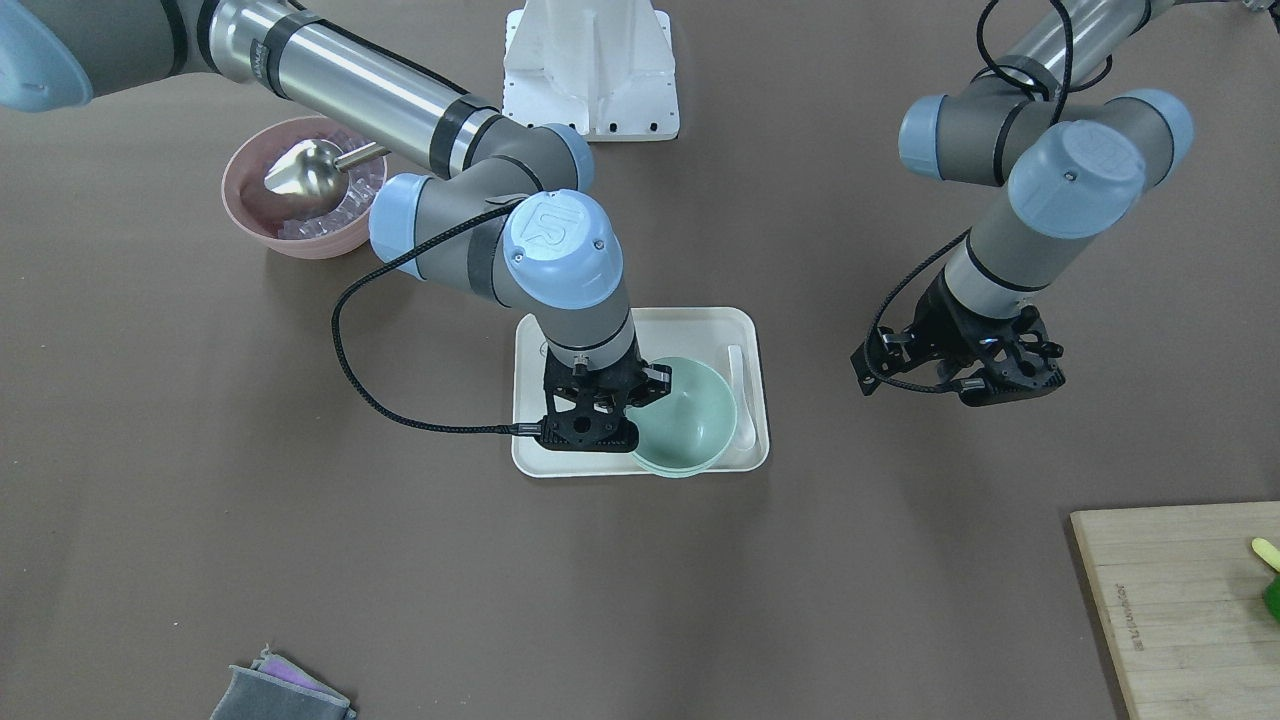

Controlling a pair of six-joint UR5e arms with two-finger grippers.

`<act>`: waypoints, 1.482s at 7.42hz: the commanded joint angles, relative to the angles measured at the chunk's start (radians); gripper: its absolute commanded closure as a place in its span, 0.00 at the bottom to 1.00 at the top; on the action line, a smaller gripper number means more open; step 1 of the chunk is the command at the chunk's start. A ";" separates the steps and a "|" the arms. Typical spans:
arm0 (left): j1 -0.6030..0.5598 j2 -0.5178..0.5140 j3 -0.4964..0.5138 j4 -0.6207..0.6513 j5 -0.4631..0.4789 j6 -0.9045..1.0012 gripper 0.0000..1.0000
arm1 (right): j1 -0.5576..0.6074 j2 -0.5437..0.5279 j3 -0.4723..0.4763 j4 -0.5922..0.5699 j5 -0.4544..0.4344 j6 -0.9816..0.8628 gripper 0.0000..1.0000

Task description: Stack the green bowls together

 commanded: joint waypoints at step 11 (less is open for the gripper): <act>0.000 -0.002 0.004 0.000 -0.002 0.000 0.02 | 0.000 -0.016 0.019 0.001 0.012 -0.006 1.00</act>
